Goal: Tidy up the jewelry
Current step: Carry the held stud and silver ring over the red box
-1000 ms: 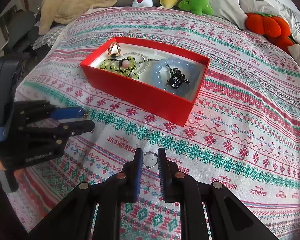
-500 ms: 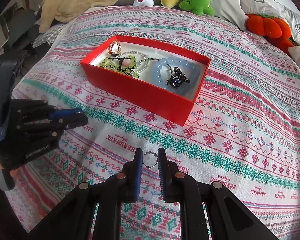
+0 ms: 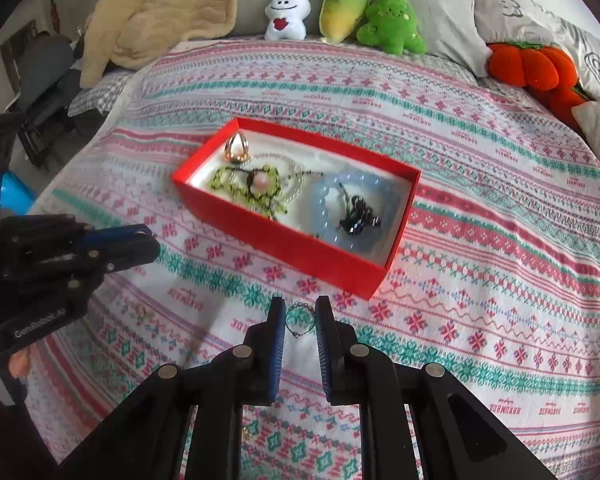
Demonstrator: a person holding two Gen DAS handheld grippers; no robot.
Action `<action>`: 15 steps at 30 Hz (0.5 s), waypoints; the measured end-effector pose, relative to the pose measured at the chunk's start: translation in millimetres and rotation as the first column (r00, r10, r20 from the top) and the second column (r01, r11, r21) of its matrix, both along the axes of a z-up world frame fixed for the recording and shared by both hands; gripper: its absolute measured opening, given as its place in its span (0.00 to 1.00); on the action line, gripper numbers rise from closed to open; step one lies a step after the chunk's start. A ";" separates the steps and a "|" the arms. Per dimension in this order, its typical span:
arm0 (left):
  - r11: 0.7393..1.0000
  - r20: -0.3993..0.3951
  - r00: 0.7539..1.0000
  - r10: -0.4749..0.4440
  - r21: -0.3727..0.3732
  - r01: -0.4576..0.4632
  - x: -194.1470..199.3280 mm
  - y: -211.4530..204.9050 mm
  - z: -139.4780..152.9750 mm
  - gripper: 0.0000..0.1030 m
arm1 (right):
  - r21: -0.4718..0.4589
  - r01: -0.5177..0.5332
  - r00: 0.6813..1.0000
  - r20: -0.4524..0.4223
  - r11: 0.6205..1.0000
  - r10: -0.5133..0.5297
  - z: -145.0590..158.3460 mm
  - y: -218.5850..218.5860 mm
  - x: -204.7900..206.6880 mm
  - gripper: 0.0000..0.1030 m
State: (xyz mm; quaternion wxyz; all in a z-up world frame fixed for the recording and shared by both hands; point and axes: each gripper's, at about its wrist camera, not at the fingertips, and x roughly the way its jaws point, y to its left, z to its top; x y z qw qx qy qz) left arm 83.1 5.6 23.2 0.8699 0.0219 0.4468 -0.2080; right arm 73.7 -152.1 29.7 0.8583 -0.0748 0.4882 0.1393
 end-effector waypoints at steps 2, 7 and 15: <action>1.000 0.022 1.000 0.005 -0.011 -0.005 4.4 -1.8 7.6 0.13 | 0.003 0.008 1.000 0.016 1.000 -0.008 4.1 0.0 3.9 0.15; 0.999 0.062 0.998 0.007 -0.038 -0.005 16.6 -12.7 17.9 0.13 | 0.018 0.036 0.998 0.042 0.999 -0.036 8.0 -3.9 17.9 0.15; 0.999 0.082 0.996 0.038 -0.041 -0.035 38.4 -25.5 11.6 0.13 | 0.064 0.083 0.995 0.053 0.995 -0.086 6.9 -14.4 43.3 0.15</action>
